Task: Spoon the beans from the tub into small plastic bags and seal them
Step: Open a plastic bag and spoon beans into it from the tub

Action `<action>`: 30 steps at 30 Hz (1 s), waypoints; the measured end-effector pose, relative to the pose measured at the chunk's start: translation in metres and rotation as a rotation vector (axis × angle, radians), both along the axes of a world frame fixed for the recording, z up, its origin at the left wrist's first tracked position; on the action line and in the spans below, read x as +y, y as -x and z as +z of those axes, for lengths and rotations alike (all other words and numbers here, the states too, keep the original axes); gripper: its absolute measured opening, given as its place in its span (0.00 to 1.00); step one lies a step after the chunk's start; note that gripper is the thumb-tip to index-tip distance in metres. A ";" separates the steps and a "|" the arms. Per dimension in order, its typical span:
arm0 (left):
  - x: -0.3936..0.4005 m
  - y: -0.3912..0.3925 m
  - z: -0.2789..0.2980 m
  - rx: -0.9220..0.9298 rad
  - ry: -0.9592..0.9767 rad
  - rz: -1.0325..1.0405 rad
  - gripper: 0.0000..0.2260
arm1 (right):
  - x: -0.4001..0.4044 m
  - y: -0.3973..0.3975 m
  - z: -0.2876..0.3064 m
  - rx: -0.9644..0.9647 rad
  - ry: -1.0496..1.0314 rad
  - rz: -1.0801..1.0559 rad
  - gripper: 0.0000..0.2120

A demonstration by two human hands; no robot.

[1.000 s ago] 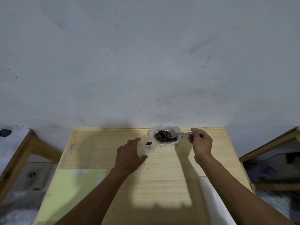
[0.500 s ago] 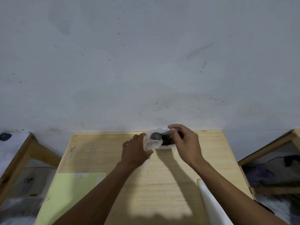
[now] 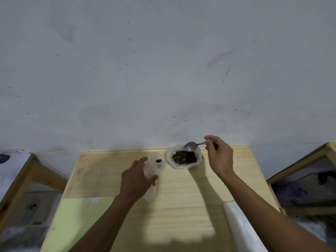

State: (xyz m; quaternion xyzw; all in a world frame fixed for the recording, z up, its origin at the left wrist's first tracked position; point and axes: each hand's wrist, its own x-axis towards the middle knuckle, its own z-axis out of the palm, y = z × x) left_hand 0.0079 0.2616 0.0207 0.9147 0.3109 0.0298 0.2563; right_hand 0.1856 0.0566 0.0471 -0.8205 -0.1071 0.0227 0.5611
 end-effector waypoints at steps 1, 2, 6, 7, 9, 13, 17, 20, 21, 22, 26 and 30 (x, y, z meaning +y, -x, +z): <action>0.001 0.002 0.000 -0.001 -0.005 0.003 0.33 | -0.001 -0.001 -0.010 0.023 0.019 -0.018 0.09; 0.001 0.003 -0.001 -0.001 -0.009 0.004 0.32 | -0.001 -0.001 -0.020 0.044 0.033 -0.032 0.09; 0.002 0.006 -0.004 0.009 -0.005 0.008 0.33 | 0.004 0.004 -0.047 0.098 0.073 -0.046 0.09; 0.002 0.006 -0.004 0.011 -0.004 0.007 0.33 | 0.006 0.005 -0.053 0.119 0.077 -0.050 0.09; 0.002 0.006 -0.006 0.011 0.001 0.006 0.33 | 0.011 0.005 -0.062 0.199 0.072 -0.083 0.09; -0.002 0.004 -0.007 0.011 0.015 0.003 0.32 | 0.016 -0.002 -0.074 0.507 -0.073 -0.251 0.08; -0.005 0.003 -0.010 0.008 0.022 -0.015 0.33 | 0.010 -0.007 -0.077 0.674 -0.201 -0.344 0.07; -0.008 0.001 -0.010 0.025 0.029 -0.027 0.33 | 0.004 -0.004 -0.061 0.720 -0.337 -0.351 0.06; -0.009 0.000 -0.010 0.032 0.032 -0.030 0.33 | 0.002 -0.004 -0.054 0.712 -0.373 -0.343 0.07; -0.010 -0.001 -0.010 0.035 0.033 -0.032 0.33 | 0.001 -0.003 -0.047 0.692 -0.387 -0.325 0.07; -0.015 -0.009 -0.006 0.038 0.037 -0.047 0.32 | -0.003 -0.001 -0.014 0.566 -0.376 -0.230 0.08; -0.020 -0.017 -0.001 0.038 0.021 -0.070 0.32 | -0.003 0.003 0.022 0.448 -0.320 -0.128 0.07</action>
